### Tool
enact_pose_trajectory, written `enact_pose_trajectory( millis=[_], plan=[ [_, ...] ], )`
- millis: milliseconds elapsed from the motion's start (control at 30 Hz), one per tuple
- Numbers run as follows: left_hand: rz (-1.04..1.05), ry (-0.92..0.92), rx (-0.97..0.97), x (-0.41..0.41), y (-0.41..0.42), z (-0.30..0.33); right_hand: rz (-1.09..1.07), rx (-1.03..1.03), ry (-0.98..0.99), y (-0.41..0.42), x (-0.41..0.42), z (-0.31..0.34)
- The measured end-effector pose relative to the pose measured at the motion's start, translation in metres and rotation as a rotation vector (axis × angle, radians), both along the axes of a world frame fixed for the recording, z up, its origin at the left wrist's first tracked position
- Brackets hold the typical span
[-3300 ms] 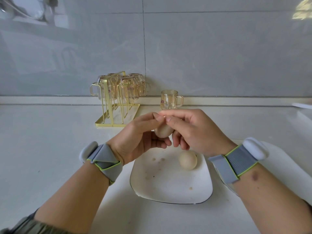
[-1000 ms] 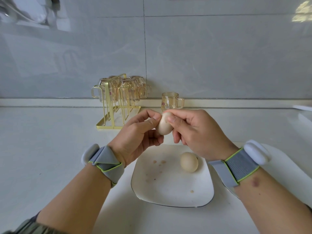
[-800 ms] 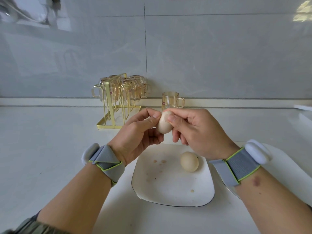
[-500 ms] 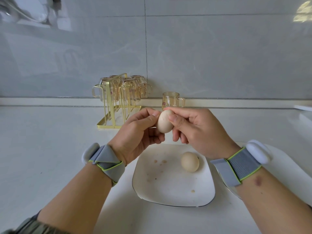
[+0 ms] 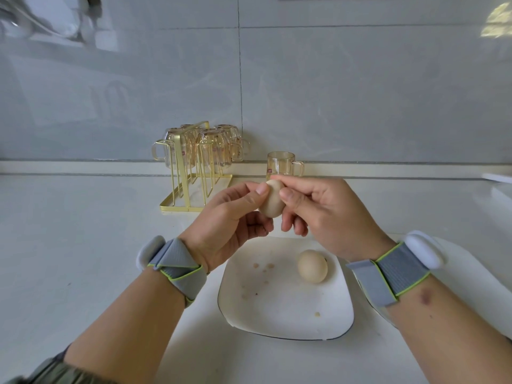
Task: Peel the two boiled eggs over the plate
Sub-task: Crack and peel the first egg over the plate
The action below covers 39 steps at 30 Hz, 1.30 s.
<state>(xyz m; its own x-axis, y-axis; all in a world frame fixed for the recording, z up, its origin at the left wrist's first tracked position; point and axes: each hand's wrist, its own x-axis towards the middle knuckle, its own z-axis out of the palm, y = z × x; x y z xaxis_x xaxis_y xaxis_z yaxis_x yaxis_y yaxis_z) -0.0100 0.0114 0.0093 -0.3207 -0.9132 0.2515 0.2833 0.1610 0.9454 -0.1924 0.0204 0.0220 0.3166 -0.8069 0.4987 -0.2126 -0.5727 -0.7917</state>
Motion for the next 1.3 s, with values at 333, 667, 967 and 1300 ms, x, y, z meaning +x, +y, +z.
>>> enact_pose_trajectory(
  millis=[333,667,967,1300],
  plan=[
    [-0.002,-0.015,-0.019,0.0007,-0.0008,-0.0008,-0.073,-0.056,0.009,0.0008,0.0031,-0.0001],
    [-0.008,0.016,0.062,-0.0005,-0.0036,0.0000,-0.034,-0.036,0.054,0.0015,0.0010,-0.0005],
    [-0.006,-0.015,0.057,0.0005,-0.0026,0.0007,-0.040,-0.031,0.008,0.0010,0.0027,-0.0017],
    [-0.018,0.009,0.082,-0.0014,-0.0007,0.0010,0.074,0.064,-0.056,0.0033,0.0022,0.0029]
  ],
)
